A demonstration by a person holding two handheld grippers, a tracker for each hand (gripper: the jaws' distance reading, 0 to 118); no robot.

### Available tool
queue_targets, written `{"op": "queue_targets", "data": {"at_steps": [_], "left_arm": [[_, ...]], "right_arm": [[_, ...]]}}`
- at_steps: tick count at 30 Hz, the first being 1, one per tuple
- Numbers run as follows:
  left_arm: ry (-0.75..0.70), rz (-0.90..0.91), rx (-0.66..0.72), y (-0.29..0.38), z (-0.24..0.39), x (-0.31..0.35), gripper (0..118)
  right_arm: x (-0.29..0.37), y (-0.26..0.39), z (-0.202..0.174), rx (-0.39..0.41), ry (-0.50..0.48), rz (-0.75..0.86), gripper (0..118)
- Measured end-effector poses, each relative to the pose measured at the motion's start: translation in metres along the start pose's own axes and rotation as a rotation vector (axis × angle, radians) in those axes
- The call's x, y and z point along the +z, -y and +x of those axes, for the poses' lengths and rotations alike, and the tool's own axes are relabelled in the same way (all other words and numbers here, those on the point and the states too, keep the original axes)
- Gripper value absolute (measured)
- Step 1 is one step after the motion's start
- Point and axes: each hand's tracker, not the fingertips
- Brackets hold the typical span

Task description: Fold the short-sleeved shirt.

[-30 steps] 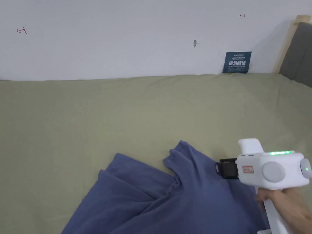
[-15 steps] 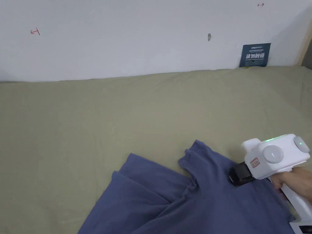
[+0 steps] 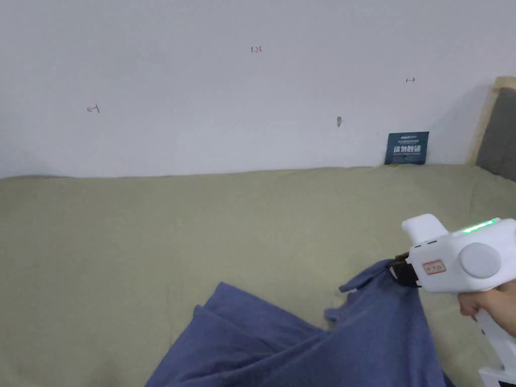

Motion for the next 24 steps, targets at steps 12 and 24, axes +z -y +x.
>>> {"op": "queue_targets", "data": {"at_steps": [12,24], "left_arm": [[-0.034,0.354,-0.107,-0.175,0.047,0.127,0],[-0.175,0.451,-0.147,-0.286,0.087,0.196,0]], "right_arm": [[0.235,-0.064,-0.006,-0.029,0.159,0.415,4],[0.285,-0.116,-0.001,-0.095,0.217,0.557,4]]}}
